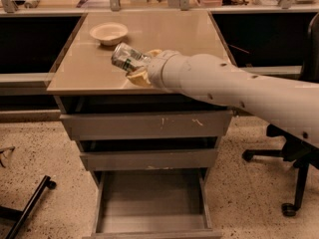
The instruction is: Pick 7up can from bottom drawer and place on counter
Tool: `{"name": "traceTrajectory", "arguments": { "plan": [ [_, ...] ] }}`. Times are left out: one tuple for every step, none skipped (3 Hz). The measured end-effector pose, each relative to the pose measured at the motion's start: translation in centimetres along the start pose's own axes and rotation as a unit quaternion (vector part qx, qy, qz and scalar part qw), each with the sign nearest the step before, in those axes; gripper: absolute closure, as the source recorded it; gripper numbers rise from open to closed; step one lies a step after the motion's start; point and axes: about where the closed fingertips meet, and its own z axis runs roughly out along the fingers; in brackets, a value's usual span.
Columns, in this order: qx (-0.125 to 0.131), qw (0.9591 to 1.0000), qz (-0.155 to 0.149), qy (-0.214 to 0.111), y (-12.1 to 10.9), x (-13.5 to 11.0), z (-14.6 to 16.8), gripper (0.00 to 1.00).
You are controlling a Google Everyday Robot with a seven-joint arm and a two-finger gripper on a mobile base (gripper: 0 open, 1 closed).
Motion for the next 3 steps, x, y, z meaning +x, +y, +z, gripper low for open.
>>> {"name": "traceTrajectory", "arguments": {
  "plan": [
    [-0.035, 0.9982, -0.020, 0.044, 1.1, 2.3, 3.0, 1.00],
    [-0.033, 0.9974, -0.034, 0.054, 0.7, 2.2, 4.0, 1.00],
    [-0.033, 0.9974, -0.034, 0.054, 0.7, 2.2, 4.0, 1.00]
  ]
}}
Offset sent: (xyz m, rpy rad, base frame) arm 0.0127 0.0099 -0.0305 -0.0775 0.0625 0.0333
